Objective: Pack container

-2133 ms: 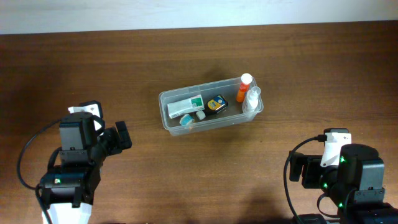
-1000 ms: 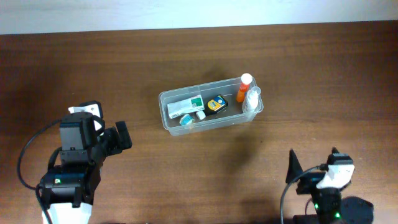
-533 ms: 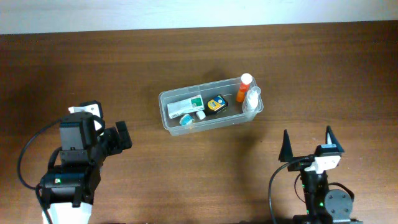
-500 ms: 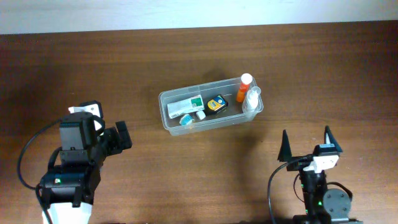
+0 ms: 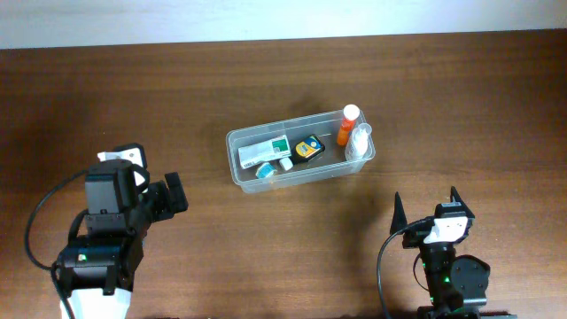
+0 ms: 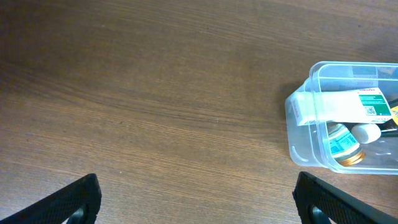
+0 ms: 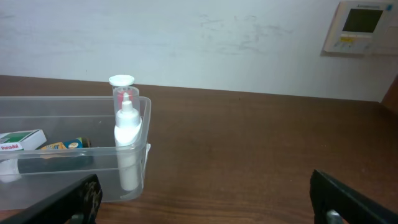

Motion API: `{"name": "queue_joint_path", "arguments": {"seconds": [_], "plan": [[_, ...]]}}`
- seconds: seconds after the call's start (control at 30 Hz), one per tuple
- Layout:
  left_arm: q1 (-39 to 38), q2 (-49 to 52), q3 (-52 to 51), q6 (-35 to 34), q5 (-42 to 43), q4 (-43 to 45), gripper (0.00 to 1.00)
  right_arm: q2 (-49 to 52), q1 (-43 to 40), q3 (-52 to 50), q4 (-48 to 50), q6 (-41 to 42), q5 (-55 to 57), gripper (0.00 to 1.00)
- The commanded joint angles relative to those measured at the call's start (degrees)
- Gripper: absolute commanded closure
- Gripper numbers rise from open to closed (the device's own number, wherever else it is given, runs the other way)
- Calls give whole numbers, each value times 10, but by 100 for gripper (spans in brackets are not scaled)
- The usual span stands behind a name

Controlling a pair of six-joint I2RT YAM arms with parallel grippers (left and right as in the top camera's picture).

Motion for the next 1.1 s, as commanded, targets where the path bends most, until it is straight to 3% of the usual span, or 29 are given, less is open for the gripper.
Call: {"name": "queue_joint_path", "arguments": {"seconds": [0.0,0.8,1.07], "plan": [[0,0,-3,9,6,1,1,-4,-3,-3,-3,-4,-3,2],[0,-2,-3,9,6,-1,1,-4,-3,-3,-3,-4,-3,2],[0,-83,-21,9,10,-32,1,-4,-3,-3,-3,-4,-3,2]]}}
